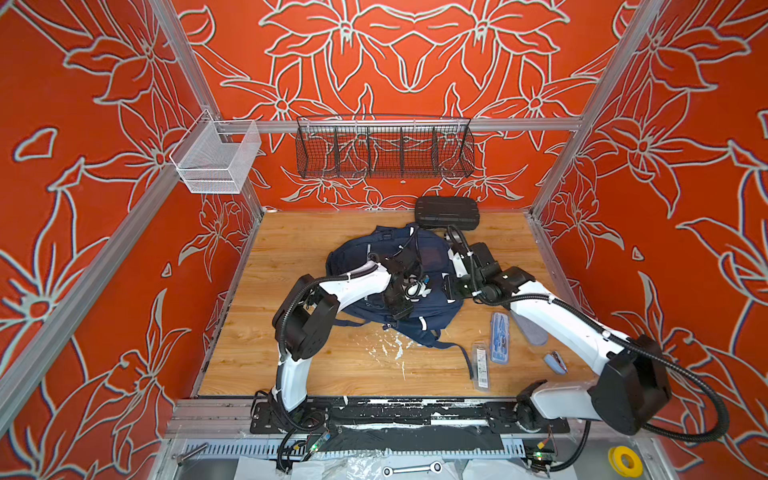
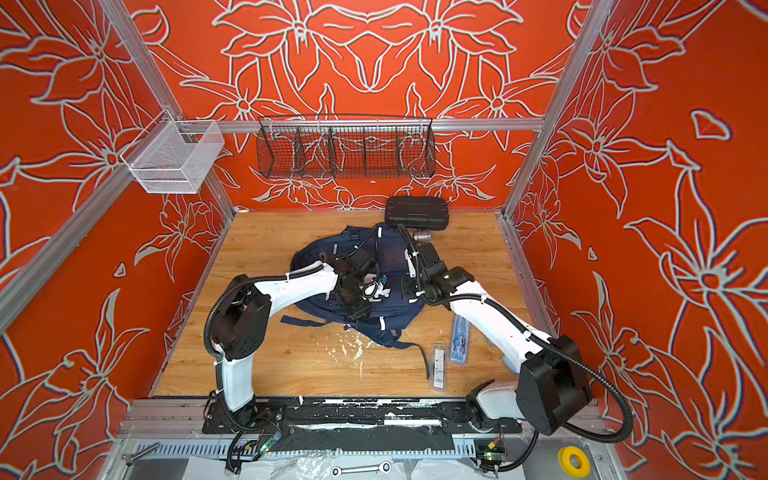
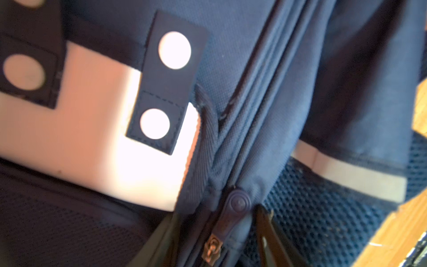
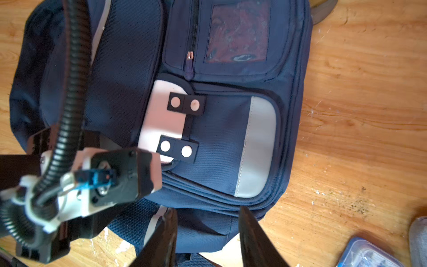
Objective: Pack the student bag
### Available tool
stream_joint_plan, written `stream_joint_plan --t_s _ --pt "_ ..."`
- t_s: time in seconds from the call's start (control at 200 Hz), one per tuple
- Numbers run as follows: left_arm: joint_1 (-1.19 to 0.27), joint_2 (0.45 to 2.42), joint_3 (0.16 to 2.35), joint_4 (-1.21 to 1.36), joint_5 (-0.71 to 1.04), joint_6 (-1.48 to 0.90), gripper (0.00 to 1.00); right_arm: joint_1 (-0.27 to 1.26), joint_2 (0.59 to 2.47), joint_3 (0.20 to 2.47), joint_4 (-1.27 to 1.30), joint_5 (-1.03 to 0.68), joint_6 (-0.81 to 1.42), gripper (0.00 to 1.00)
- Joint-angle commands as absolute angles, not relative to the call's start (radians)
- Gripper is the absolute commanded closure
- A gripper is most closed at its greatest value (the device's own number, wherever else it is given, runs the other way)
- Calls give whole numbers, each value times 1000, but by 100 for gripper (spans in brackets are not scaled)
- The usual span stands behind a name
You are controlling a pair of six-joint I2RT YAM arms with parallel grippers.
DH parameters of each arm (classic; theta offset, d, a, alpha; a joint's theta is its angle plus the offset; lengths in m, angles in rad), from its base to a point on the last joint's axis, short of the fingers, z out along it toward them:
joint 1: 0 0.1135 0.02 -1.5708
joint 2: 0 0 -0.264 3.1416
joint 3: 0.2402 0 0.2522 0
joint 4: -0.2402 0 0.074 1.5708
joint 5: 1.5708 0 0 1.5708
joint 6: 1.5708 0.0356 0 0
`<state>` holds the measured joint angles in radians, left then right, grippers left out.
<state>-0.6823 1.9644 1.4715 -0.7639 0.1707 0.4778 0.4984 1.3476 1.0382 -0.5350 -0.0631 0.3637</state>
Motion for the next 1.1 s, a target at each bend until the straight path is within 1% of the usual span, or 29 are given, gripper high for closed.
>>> stream_joint_plan --t_s 0.0,0.145,0.19,0.285,0.315,0.4,0.485,0.61,0.656,0.711,0.821,1.091 --pt "-708 1981 1478 -709 181 555 50 494 1331 1023 -531 -36 388 54" --pt "-718 1949 1446 -658 179 556 56 494 1326 1020 -528 -32 392 54" --pt "-718 1944 1446 -650 181 552 60 494 1326 1020 -530 -30 393 54" --pt "-718 1941 1462 -653 183 542 64 494 1321 1020 -528 -27 395 54" --pt "-719 1940 1466 -653 185 537 67 494 1321 1020 -529 -27 394 54" --pt "-718 1934 1470 -648 194 520 69 493 1318 1017 -529 -27 397 54" --pt "-718 1921 1462 -637 212 499 68 494 1310 1008 -526 -30 402 54" --pt "-716 1895 1454 -637 235 455 53 493 1290 990 -518 -38 410 54" --pt "-715 1881 1451 -637 247 444 50 494 1281 984 -516 -37 412 54" --pt "-712 1866 1449 -636 263 438 48 493 1270 972 -507 -39 414 54" --pt "-710 1863 1456 -635 262 442 49 494 1252 944 -492 -42 419 54" --pt "-706 1966 1548 -736 255 452 60 494 1240 928 -506 -51 425 54"
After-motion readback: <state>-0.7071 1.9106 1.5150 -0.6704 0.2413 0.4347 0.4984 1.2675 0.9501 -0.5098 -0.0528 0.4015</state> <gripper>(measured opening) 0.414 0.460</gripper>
